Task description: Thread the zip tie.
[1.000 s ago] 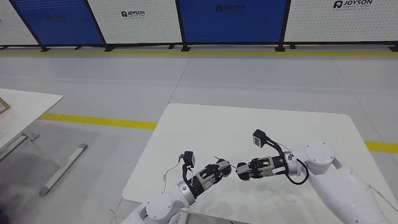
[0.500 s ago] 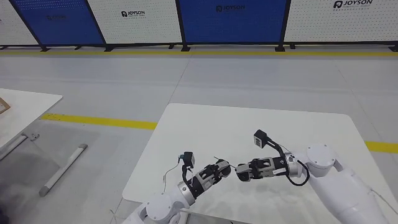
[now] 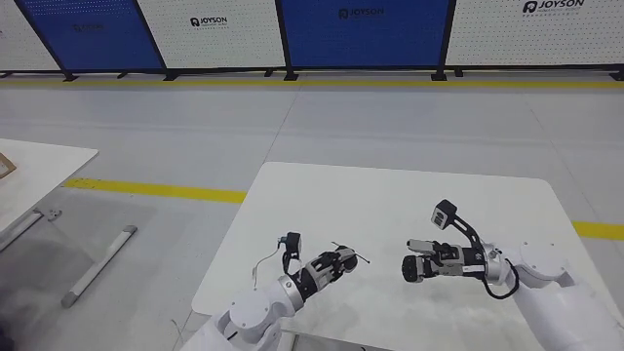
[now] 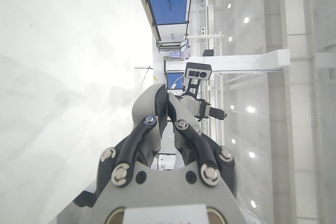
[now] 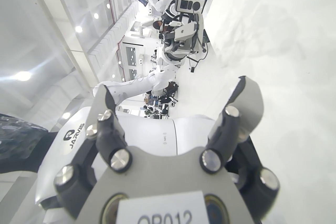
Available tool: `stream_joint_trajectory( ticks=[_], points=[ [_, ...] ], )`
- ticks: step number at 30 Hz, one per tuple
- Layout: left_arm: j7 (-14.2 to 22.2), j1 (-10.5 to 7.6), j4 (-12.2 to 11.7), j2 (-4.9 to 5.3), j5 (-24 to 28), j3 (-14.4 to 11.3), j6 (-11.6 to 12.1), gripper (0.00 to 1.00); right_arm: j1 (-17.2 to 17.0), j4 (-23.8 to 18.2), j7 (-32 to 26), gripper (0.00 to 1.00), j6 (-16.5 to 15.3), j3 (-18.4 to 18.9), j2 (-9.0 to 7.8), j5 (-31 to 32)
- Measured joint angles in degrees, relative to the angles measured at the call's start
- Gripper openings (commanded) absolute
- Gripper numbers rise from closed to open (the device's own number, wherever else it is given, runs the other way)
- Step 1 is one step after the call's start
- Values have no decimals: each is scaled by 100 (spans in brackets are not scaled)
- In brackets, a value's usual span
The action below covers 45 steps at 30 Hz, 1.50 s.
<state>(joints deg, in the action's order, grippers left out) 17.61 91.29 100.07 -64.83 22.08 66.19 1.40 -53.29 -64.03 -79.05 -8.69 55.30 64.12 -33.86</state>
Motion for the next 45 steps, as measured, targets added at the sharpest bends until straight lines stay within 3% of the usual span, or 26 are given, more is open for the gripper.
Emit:
stream_joint_trajectory(
  ticks=[9, 12, 17, 21, 29, 31, 34, 39, 42, 45],
  points=[
    [-20, -2, -12, -3, 22, 5, 8, 0, 1, 1, 0, 100, 3, -2, 1, 3],
    [-41, 0, -146, -7, 395, 153, 96, 0, 1, 1, 0, 100, 3, -2, 1, 3],
    [293, 239, -257, 50, 866, 530, 220, 0, 1, 1, 0, 100, 3, -2, 1, 3],
    [970, 426, -127, 91, 1210, 620, 110, 0, 1, 1, 0, 100, 3, -2, 1, 3],
    [866, 398, -76, 82, 1186, 586, 115, 0, 1, 1, 0, 100, 3, -2, 1, 3],
    [709, 427, 84, 72, 1219, 611, 289, 0, 1, 1, 0, 100, 3, -2, 1, 3],
    [604, 622, 462, 74, 1471, 804, 706, 0, 1, 1, 0, 100, 3, -2, 1, 3],
    [823, 1228, 1360, 119, 1840, 1318, 1390, 0, 1, 1, 0, 100, 3, -2, 1, 3],
    [953, 1571, 1741, 150, 1915, 1553, 1323, 0, 1, 1, 0, 100, 3, -2, 1, 3],
    [964, 1638, 1797, 154, 1961, 1580, 1250, 0, 1, 1, 0, 100, 3, -2, 1, 3]
  ],
)
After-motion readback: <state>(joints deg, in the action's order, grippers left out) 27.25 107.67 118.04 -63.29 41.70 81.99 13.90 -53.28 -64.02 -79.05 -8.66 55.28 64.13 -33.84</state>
